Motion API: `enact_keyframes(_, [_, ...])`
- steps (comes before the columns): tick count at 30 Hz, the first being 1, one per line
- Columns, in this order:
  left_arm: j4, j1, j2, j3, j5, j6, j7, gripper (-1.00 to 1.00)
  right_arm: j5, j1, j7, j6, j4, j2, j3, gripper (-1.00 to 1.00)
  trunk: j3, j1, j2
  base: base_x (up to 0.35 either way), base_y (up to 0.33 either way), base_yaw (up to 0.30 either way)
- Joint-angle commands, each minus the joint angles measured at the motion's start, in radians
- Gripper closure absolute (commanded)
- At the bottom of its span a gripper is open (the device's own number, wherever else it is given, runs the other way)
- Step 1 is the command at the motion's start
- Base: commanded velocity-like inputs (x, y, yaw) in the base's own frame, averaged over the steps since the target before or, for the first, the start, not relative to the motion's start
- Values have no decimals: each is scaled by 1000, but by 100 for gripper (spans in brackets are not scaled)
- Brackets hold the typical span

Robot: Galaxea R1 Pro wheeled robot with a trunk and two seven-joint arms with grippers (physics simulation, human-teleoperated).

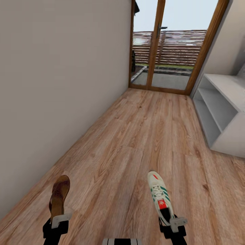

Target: Pick up the two gym shoes and the two sandals from the corridor floor and place them onto the hallstand (shoe rack) in the corridor, making sure they are on the rack and not on the floor. Arrange them so the two gym shoes are next to each other and the two sandals are next to each other.

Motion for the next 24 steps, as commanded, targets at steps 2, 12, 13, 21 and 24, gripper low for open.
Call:
enact_keyframes(2, [11,0,0,-3,6,-7,6,100,10,0,-11,-11,32,0,4,100,10,-1,0,0,0,-82])
enact_keyframes(12, [21,0,0,-4,40,-10,9,100,7,0,-11,-54,101,-2,3,100,58,-36,64,0,0,-82])
enact_keyframes(13, [23,0,0,-4,42,-10,9,100,7,0,-11,-55,103,-2,3,100,63,-40,71,0,0,-82])
enact_keyframes(21, [26,0,-1,-4,45,-10,9,100,6,0,-11,-59,117,4,1,100,84,-59,106,0,0,-48])
enact_keyframes(24, [26,0,-1,-4,45,-11,7,100,4,0,-12,-59,118,10,1,100,85,-59,106,0,0,-7])
